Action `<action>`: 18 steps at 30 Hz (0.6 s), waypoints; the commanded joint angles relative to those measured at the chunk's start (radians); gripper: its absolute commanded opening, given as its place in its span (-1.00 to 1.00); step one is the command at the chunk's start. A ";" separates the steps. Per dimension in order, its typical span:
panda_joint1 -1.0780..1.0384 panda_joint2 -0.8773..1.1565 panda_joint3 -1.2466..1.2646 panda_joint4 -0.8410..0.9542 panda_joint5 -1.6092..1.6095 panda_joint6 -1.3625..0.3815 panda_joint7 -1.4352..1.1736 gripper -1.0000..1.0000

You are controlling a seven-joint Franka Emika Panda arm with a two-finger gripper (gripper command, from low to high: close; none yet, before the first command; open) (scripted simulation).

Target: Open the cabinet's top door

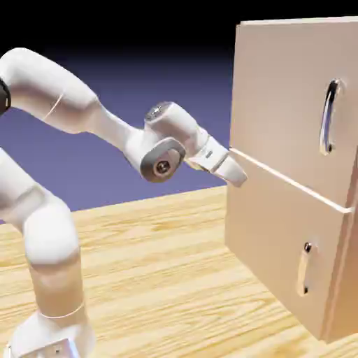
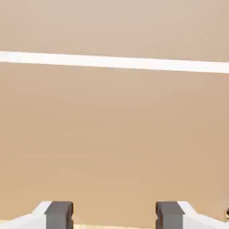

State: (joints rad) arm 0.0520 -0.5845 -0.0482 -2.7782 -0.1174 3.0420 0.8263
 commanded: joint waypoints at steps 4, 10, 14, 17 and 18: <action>0.059 -0.021 -0.071 0.047 -0.174 0.007 0.127 0.00; 0.148 -0.054 -0.179 0.118 -0.435 0.019 0.316 0.00; 0.208 -0.075 -0.250 0.165 -0.609 0.026 0.443 0.00; 0.252 -0.091 -0.304 0.200 -0.740 0.032 0.538 0.00; 0.267 -0.097 -0.321 0.212 -0.783 0.034 0.569 0.00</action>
State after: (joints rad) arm 0.3190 -0.6811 -0.3696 -2.5662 -0.9003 3.0757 1.3957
